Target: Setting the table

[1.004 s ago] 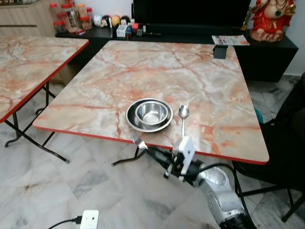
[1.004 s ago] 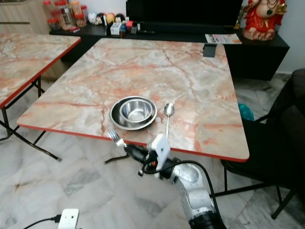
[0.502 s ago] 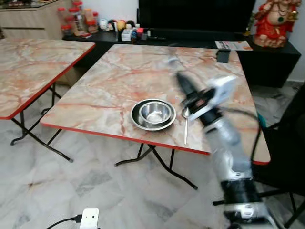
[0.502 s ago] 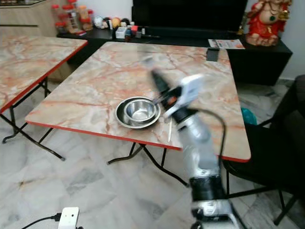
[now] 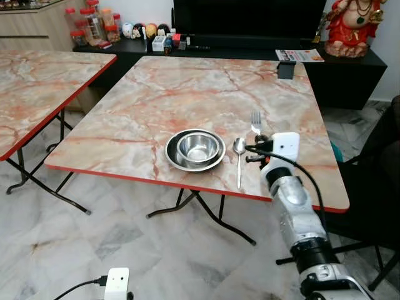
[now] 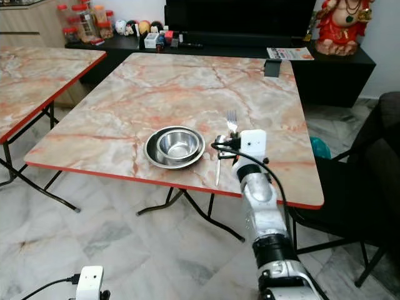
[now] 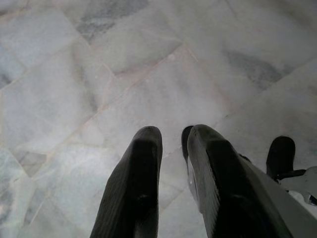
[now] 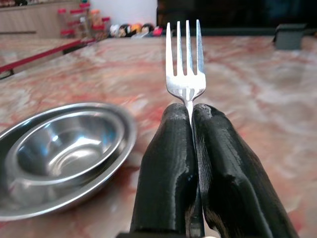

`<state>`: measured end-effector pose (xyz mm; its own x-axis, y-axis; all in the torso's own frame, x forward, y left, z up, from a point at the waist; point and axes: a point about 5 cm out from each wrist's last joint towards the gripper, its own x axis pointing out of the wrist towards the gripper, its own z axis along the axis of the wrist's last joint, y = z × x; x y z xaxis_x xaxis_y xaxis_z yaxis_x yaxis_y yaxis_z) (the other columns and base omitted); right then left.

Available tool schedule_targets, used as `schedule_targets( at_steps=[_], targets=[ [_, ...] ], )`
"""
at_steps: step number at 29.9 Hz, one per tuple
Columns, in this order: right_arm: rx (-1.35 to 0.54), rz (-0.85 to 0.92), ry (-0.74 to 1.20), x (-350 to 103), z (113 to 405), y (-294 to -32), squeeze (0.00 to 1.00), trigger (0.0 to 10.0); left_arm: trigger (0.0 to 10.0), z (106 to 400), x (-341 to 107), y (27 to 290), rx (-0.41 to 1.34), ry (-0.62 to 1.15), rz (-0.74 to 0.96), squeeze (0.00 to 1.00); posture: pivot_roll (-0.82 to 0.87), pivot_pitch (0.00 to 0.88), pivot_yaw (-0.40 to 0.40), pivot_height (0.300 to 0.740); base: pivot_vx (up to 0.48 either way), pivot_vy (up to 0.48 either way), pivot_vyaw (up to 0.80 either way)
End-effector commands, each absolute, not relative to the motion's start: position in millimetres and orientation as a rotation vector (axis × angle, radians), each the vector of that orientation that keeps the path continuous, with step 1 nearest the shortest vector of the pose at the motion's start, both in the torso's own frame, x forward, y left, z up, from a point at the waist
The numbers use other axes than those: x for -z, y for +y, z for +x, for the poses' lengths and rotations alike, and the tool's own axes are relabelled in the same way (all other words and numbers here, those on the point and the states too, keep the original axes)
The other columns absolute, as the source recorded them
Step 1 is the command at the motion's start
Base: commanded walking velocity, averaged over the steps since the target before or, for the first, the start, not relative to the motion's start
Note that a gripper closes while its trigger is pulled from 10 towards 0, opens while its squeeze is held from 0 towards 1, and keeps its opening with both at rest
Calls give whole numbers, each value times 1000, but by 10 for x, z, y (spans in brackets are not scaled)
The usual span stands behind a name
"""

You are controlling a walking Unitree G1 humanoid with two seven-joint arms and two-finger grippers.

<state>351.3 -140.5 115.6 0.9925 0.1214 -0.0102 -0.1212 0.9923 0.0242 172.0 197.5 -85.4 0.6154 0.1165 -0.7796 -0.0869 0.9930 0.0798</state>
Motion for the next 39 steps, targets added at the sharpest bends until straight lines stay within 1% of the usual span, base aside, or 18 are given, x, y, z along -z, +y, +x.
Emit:
schedule_targets(
  at_steps=[1,6,12,16,24,27,39],
  targets=[
    [-122,8,26,-1092,3496,-1380,0,10000,10000,1687,862,2031,-136,913,33,0,-49,0,36,732,0,0,0],
    [-68,3,54,-1007,3487,-1421,0,10000,10000,1689,857,2050,-147,906,36,0,-47,0,37,732,0,0,0],
    [-64,-10,52,-1008,3504,-1418,0,10000,10000,1692,854,2055,-148,904,37,0,-49,0,39,732,0,0,0],
    [-77,-6,21,-1047,3510,-1394,0,10000,10000,1696,852,2054,-151,903,38,0,-48,0,35,732,277,0,0],
    [-114,22,29,-1025,3499,-1244,0,10000,10000,1698,849,2071,-155,903,41,0,-45,0,40,732,288,0,-55],
    [-115,25,30,-1019,3497,-1237,0,10000,10000,1700,848,2073,-156,902,42,0,-45,0,39,732,325,0,-529],
    [-131,53,2,-1027,3453,-1131,0,10000,10000,1717,840,2064,-150,893,34,0,-43,0,40,732,295,0,0]
  ],
)
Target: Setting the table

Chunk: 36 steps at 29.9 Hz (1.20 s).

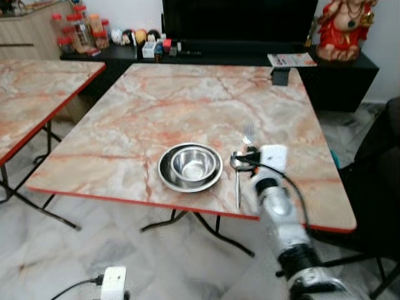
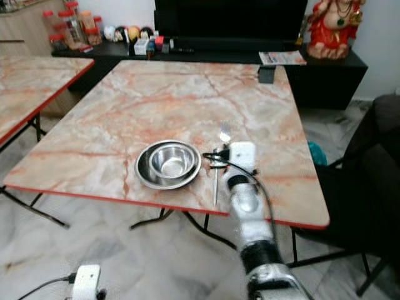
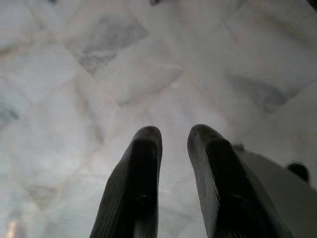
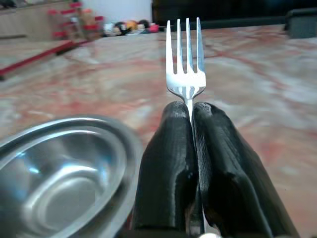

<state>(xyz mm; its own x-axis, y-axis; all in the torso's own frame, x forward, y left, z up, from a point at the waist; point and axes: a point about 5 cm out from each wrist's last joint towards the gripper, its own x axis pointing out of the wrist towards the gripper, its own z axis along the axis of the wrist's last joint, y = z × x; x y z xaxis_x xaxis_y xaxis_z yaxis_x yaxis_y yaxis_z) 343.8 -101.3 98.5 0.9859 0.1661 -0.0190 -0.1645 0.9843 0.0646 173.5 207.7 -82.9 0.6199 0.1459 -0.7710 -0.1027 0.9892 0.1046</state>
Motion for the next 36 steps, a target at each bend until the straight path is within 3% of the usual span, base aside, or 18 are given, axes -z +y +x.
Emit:
schedule_targets(
  at_steps=[1,7,15,36],
  targets=[
    [-131,53,2,-1027,3453,-1131,0,10000,10000,1717,840,2064,-150,893,34,0,-43,0,40,732,0,0,0],
    [-69,-41,33,-912,3307,-1152,0,10000,10000,1678,852,2082,-149,896,32,0,-45,0,45,732,0,0,0],
    [-47,-38,52,-892,3191,-1132,0,10000,10000,1638,863,2113,-137,909,47,0,-60,0,67,732,0,0,0],
    [39,-146,185,-795,3374,-1171,0,10000,10000,1635,867,2117,-119,921,63,0,-46,0,63,732,0,0,0]
  ],
)
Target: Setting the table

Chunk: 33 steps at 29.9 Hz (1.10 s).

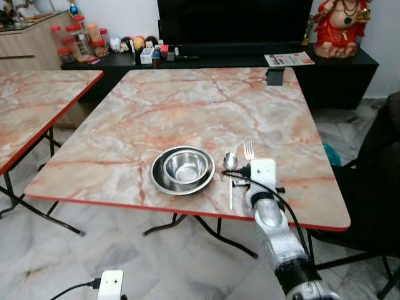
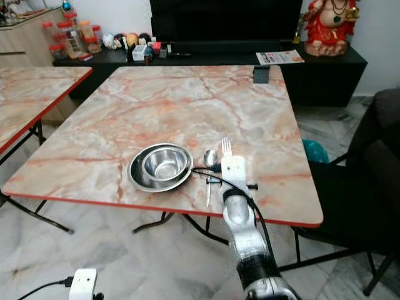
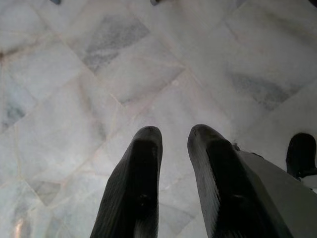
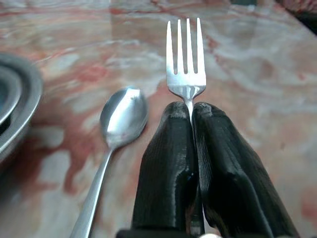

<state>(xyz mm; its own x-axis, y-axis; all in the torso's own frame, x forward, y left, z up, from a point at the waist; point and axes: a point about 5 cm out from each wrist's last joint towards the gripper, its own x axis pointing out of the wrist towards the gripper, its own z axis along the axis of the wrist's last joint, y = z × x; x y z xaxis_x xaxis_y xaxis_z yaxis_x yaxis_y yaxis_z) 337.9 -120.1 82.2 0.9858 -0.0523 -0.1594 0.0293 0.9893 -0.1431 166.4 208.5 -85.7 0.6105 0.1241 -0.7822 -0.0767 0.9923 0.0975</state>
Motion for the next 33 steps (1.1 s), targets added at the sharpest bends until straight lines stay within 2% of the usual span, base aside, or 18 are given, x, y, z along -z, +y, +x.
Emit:
schedule_targets(
  at_steps=[1,9,33],
  targets=[
    [39,-147,185,-796,3371,-1171,0,10000,10000,1634,867,2117,-119,921,63,0,-46,0,63,732,0,0,0],
    [90,-117,330,-706,3452,-1175,0,10000,10000,1604,881,2121,-123,936,56,0,-28,0,57,732,0,0,0],
    [179,-112,390,-669,3504,-1287,0,10000,10000,1579,886,2159,-132,949,55,0,-20,0,65,732,0,0,0]
  ],
)
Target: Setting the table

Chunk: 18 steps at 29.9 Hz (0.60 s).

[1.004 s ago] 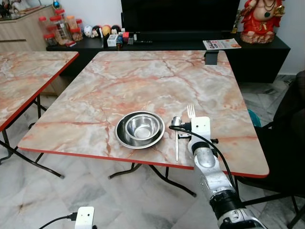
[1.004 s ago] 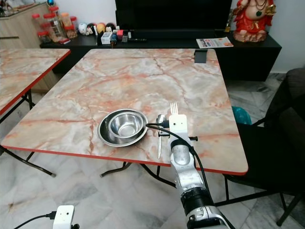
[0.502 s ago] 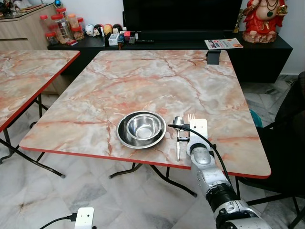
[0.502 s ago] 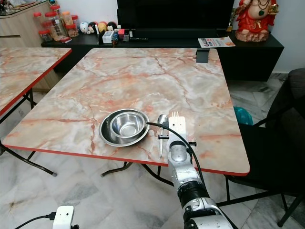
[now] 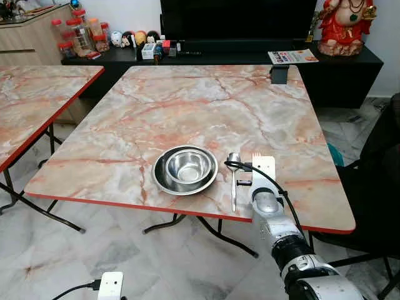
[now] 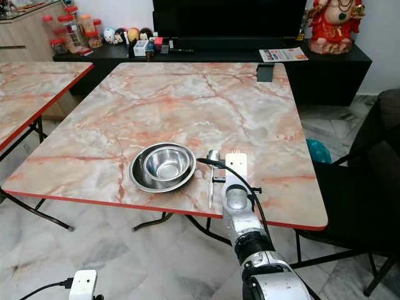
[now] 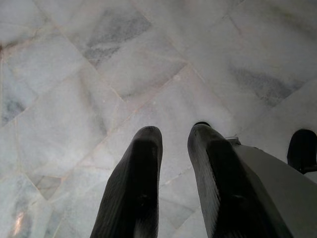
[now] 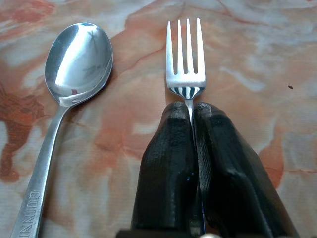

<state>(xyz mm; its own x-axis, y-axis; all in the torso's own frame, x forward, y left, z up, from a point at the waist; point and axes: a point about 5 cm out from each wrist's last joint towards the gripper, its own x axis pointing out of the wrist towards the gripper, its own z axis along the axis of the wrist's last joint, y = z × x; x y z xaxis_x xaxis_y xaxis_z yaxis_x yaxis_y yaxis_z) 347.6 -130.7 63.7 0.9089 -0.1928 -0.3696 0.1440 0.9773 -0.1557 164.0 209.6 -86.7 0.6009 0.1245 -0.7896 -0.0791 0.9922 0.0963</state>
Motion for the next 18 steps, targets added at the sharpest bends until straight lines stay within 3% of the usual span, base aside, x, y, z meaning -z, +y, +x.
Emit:
schedule_targets(
  at_steps=[1,12,13,14,15,18],
  targets=[
    [180,-107,392,-664,3504,-1287,0,10000,10000,1577,888,2158,-132,950,55,0,-19,0,65,732,0,0,0],
    [173,-97,399,-646,3504,-1271,0,10000,10000,1583,885,2157,-133,949,59,0,-18,0,65,732,0,0,0],
    [172,-96,400,-645,3504,-1269,39,10000,10000,1584,885,2157,-134,949,59,0,-18,0,65,732,0,0,0],
    [171,-94,401,-643,3504,-1268,176,10000,10000,1586,884,2157,-134,948,59,0,-18,0,65,732,0,0,0],
    [169,-92,401,-642,3504,-1265,1000,10000,10000,1587,884,2157,-134,948,59,0,-18,0,65,732,0,0,0],
    [167,-89,400,-641,3507,-1264,1000,10000,10000,1591,882,2156,-134,947,60,0,-18,0,65,732,0,0,0]
  ],
)
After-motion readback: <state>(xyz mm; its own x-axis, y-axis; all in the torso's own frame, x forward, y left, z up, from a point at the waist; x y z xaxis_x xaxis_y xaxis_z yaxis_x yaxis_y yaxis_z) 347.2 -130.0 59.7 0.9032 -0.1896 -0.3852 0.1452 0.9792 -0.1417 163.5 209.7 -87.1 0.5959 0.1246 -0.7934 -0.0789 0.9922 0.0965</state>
